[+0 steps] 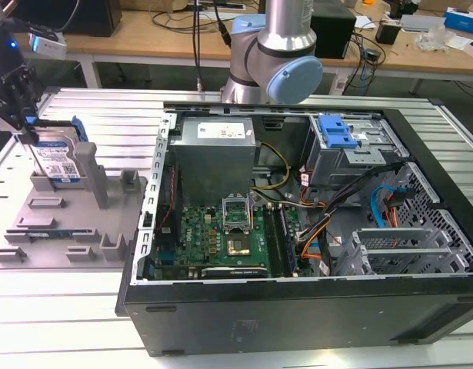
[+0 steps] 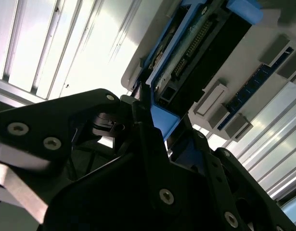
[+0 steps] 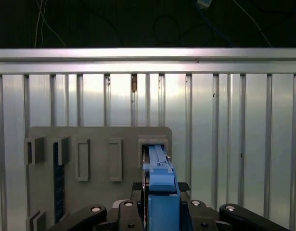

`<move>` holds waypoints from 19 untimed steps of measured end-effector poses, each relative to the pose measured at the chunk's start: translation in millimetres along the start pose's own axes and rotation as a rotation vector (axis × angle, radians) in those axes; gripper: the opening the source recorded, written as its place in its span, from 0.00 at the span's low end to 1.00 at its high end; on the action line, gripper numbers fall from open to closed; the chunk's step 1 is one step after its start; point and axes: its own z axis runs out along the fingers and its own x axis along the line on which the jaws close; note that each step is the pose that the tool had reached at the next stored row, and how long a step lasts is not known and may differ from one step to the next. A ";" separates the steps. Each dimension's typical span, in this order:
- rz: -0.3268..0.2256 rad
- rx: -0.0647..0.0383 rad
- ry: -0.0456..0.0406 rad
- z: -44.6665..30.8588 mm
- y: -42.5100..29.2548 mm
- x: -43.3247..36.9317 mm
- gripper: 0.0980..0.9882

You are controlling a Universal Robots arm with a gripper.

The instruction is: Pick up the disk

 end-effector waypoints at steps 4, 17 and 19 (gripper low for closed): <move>0.000 0.000 0.0000 0.2 0.0 0.0 0.30; 0.000 0.000 0.0000 0.6 0.1 0.5 0.30; 0.000 0.000 0.0001 0.5 0.1 1.9 0.30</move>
